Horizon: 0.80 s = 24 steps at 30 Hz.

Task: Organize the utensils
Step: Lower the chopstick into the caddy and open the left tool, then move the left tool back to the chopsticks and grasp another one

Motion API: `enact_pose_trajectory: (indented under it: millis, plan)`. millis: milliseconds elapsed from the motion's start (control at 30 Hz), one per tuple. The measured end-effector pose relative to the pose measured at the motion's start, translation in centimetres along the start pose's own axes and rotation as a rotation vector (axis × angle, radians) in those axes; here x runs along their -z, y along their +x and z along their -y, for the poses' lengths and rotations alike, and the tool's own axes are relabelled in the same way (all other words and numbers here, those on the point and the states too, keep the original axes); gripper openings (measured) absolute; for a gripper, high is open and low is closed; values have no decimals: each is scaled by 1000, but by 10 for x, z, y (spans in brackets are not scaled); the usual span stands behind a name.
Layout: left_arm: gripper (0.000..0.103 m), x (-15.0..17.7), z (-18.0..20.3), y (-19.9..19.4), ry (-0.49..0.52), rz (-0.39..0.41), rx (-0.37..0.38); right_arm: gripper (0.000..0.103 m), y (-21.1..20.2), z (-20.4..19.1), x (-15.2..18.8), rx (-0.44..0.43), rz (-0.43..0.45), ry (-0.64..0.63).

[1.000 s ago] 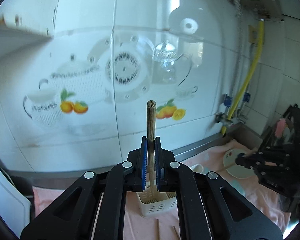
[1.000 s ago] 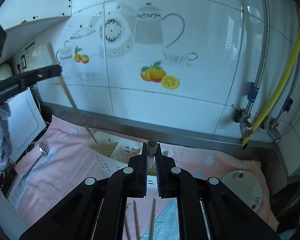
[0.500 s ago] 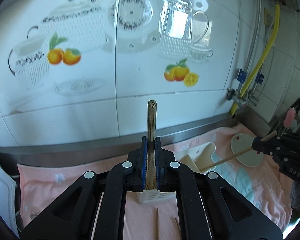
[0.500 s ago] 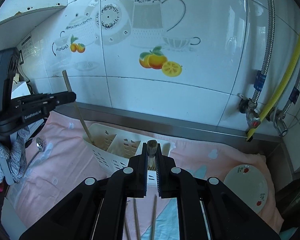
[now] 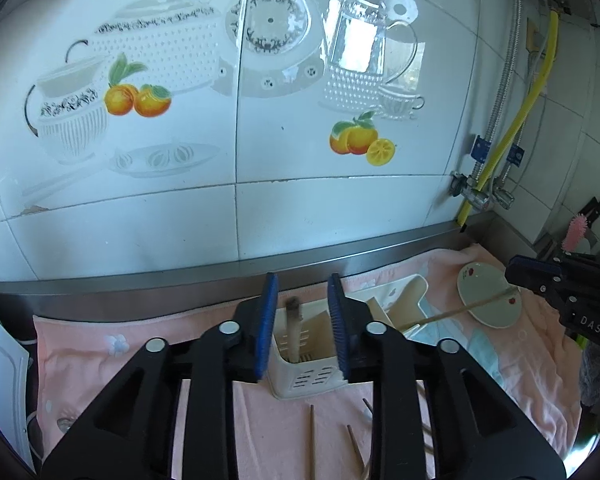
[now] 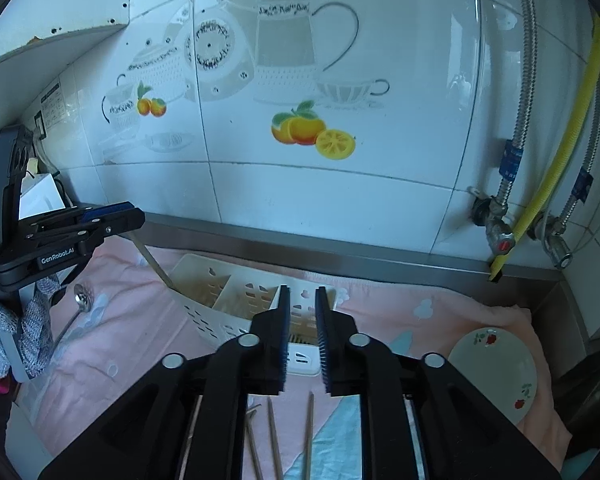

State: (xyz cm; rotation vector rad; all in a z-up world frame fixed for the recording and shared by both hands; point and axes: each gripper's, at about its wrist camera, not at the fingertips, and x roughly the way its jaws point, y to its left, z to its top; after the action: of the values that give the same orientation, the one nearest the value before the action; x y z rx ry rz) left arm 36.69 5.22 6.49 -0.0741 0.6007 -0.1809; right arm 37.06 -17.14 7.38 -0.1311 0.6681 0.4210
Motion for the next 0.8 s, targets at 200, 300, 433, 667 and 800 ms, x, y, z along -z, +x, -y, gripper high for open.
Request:
enact_pose_trajectory:
  millis: [200, 300, 433, 667, 800]
  plan:
    - [39, 6, 5, -31, 18, 45, -4, 29, -30, -3, 7, 16, 57, -4]
    - [44, 15, 8, -50, 26, 67, -4, 33, -45, -5, 15, 20, 82, -10]
    - [49, 33, 11, -72, 31, 87, 13, 39, -67, -10, 32, 13, 105, -13]
    - [50, 82, 18, -95, 60, 71, 51, 44, -89, -18, 70, -4, 113, -19]
    - [50, 115, 23, -98, 80, 42, 81, 44, -99, -20, 91, -22, 121, -13]
